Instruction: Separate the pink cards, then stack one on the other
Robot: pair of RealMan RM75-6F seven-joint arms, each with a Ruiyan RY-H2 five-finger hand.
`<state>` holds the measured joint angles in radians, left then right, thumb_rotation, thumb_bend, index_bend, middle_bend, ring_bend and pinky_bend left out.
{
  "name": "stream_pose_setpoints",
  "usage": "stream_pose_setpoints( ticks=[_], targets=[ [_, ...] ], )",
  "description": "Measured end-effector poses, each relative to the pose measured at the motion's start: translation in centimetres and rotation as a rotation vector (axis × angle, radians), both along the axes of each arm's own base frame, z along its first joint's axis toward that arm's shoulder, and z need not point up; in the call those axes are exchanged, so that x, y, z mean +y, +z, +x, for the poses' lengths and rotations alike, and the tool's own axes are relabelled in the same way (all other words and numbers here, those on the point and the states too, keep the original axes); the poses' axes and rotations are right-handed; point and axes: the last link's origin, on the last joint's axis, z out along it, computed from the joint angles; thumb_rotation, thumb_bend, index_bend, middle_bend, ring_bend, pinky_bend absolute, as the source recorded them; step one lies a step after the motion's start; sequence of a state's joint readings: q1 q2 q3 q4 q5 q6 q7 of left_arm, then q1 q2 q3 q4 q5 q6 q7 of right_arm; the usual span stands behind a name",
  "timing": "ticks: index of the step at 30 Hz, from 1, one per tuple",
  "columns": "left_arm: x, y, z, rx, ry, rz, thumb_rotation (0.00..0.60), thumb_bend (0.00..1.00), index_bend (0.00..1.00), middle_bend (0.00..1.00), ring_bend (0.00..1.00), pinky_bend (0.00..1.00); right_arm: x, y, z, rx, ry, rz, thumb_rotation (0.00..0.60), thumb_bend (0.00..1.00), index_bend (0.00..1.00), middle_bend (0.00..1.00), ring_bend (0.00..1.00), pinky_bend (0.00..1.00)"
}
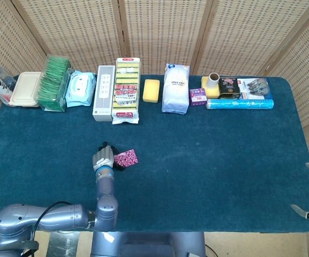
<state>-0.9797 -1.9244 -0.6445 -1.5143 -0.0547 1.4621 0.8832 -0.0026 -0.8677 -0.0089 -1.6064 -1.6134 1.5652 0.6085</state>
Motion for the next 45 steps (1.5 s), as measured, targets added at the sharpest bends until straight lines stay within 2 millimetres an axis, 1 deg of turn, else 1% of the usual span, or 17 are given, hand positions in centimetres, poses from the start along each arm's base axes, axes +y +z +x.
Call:
stream_pose_setpoints(
  ticks=[10,13,16,17,20,25,31,34,37,40,43,45],
  targets=[
    [0.0,0.2,-0.1,0.009,-0.01,0.003,0.6,0.19,0.31,0.0,0.0,0.19,0.0,0.1,-0.1,-0.001,0.0,-0.003,0.6,0.0,0.1,0.0,0.0,0.0],
    [0.1,0.6,0.0,0.002,-0.02,0.011,0.6,0.19,0.28,0.0,0.0,0.19,0.0,0.1,-0.1,0.0,-0.001,-0.002,0.6,0.0,0.1,0.0,0.0,0.0],
    [0.2,1.6,0.0,0.004,-0.051,0.029,0.6,0.17,0.2,0.0,0.0,0.19,0.0,0.0,-0.1,0.003,-0.001,0.001,0.6,0.0,0.1,0.0,0.0,0.0],
    [0.3,2.3,-0.1,0.007,-0.074,0.039,0.6,0.17,0.17,0.0,0.0,0.19,0.0,0.0,0.0,0.004,0.0,0.001,0.6,0.0,0.1,0.0,0.0,0.0],
    [0.4,3.7,-0.6,0.012,-0.12,0.058,0.6,0.16,0.1,0.0,0.0,0.19,0.0,-0.1,0.0,0.007,0.0,0.002,0.6,0.0,0.1,0.0,0.0,0.0],
    [0.6,6.5,-1.8,0.015,-0.247,0.091,0.6,0.15,0.06,0.0,0.0,0.19,-0.1,-0.4,0.1,0.017,-0.002,0.006,0.6,0.0,0.1,0.0,0.0,0.0],
    [0.5,10.2,-3.5,0.029,-0.45,0.166,0.6,0.14,0.01,0.0,0.0,0.17,-0.2,-0.7,0.3,0.029,-0.005,0.009,0.6,0.0,0.1,0.0,0.0,0.0],
    [0.1,12.0,-4.4,0.04,-0.55,0.222,0.6,0.13,0.01,0.0,0.0,0.15,-0.2,-0.8,0.4,0.036,-0.004,0.011,0.6,0.0,0.1,0.0,0.0,0.0],
    [-0.6,14.0,-5.9,0.05,-0.636,0.279,0.6,0.11,0.0,0.0,0.0,0.13,-0.2,-1.0,0.5,0.043,-0.003,0.015,0.6,0.0,0.1,0.0,0.0,0.0],
    [-2.0,16.1,-8.2,0.059,-0.693,0.318,0.6,0.06,0.0,0.0,0.0,0.11,-0.3,-1.2,0.5,0.053,-0.003,0.019,0.6,0.0,0.1,0.0,0.0,0.0],
    [-4.1,18.3,-11.3,0.071,-0.715,0.342,0.6,0.02,0.0,0.0,0.0,0.09,-0.5,-1.4,0.6,0.069,0.008,0.027,0.6,0.0,0.1,0.0,0.0,0.0],
    [-5.9,19.6,-13.5,0.079,-0.718,0.356,0.6,0.01,0.0,0.0,0.0,0.09,-0.5,-1.6,0.7,0.074,0.019,0.031,0.6,0.0,0.1,0.0,0.0,0.0]
  ],
)
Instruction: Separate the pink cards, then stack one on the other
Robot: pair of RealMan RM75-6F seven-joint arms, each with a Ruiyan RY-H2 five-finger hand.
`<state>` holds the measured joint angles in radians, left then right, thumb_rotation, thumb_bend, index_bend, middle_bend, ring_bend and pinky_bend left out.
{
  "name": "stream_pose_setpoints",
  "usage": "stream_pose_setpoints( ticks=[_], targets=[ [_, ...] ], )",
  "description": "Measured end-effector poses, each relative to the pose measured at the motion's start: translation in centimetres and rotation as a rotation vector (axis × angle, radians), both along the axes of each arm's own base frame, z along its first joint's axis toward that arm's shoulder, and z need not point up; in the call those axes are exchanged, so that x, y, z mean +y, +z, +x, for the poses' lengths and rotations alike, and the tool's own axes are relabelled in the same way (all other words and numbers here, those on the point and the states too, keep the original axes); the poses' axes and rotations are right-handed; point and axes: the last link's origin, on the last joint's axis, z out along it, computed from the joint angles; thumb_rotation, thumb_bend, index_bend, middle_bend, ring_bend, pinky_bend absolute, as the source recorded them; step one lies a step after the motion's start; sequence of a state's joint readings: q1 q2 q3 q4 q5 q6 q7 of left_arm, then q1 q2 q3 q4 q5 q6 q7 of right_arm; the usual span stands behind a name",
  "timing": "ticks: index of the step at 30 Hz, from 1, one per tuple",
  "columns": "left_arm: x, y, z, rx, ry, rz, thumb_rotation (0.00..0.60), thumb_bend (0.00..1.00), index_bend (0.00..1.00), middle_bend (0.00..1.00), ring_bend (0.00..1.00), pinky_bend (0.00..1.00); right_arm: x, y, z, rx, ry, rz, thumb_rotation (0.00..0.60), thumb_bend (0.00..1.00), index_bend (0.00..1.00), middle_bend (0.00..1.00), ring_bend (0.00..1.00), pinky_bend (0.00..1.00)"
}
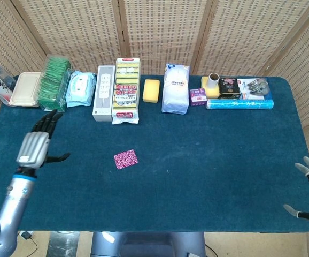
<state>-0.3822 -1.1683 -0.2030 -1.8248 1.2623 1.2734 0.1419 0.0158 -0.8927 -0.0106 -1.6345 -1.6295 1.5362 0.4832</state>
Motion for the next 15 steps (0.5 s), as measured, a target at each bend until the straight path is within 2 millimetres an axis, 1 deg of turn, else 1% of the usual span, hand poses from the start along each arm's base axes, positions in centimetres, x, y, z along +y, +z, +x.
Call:
stream_pose_setpoints(
  ticks=[1,4,5,8,15],
  targets=[
    [-1.1,0.7,-1.3,0.002,0.005,0.008,0.6,0.01,0.0,0.0,0.0,0.09,0.0,-0.1,0.0,0.004,0.003,-0.001,0.6,0.0,0.09,0.0,0.0,0.0],
    [-4.1,1.9,-4.2,0.017,0.036,0.024,0.6,0.01,0.0,0.0,0.0,0.09,-0.3,-0.3,0.1,0.034,0.009,-0.015,0.6,0.0,0.08,0.0,0.0,0.0],
    [-5.5,2.4,-5.4,0.027,0.057,0.025,0.6,0.01,0.0,0.0,0.0,0.09,-0.4,-0.3,0.1,0.048,0.009,-0.023,0.6,0.0,0.08,0.0,0.0,0.0],
    [-8.3,3.2,-7.4,0.057,0.112,0.017,0.6,0.01,0.0,0.0,0.0,0.09,-0.7,-0.5,0.1,0.098,0.004,-0.061,0.6,0.0,0.08,0.0,0.0,0.0],
    [-11.2,4.6,-8.2,0.095,0.101,0.054,0.6,0.02,0.0,0.0,0.0,0.09,-1.3,-0.6,-0.1,0.275,-0.048,-0.229,0.6,0.0,0.07,0.0,0.0,0.0]
  ],
)
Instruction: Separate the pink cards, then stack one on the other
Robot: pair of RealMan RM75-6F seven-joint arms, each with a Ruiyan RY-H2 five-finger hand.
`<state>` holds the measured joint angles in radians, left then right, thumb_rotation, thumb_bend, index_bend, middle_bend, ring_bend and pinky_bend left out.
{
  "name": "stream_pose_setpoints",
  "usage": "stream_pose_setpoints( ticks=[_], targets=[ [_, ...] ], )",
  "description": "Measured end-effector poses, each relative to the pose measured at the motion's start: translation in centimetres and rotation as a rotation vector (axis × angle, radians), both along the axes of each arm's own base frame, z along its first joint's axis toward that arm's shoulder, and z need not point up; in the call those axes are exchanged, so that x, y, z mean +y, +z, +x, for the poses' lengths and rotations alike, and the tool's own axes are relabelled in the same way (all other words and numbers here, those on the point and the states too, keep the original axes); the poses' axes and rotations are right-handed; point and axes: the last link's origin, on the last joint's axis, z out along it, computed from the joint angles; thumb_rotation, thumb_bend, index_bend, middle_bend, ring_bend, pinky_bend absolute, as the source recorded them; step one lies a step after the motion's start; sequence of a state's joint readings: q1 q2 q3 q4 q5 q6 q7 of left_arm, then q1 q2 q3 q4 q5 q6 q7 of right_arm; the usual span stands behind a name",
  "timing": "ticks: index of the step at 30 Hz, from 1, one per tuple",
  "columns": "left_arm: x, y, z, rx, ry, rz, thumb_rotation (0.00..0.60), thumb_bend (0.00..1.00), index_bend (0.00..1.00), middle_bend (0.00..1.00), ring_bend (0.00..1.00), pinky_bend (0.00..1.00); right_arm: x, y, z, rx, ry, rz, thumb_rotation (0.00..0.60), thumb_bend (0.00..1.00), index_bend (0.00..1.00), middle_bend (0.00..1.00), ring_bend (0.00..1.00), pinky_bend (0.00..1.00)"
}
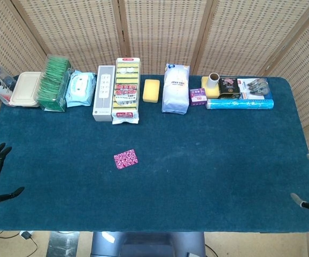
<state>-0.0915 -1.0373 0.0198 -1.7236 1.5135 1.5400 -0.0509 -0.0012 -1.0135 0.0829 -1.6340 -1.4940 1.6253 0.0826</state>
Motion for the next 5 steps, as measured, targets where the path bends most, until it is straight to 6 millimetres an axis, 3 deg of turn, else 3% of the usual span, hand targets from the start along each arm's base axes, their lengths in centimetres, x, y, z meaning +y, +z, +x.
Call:
stream_pose_setpoints(
  ticks=[5],
  targets=[
    [-0.2,0.35,-0.37,0.015,0.002,-0.007,0.6,0.03,0.0,0.0,0.0,0.09,0.24,-0.26,-0.2,0.043,-0.05,-0.049,0.6,0.0,0.07,0.0,0.0,0.0]
  ],
)
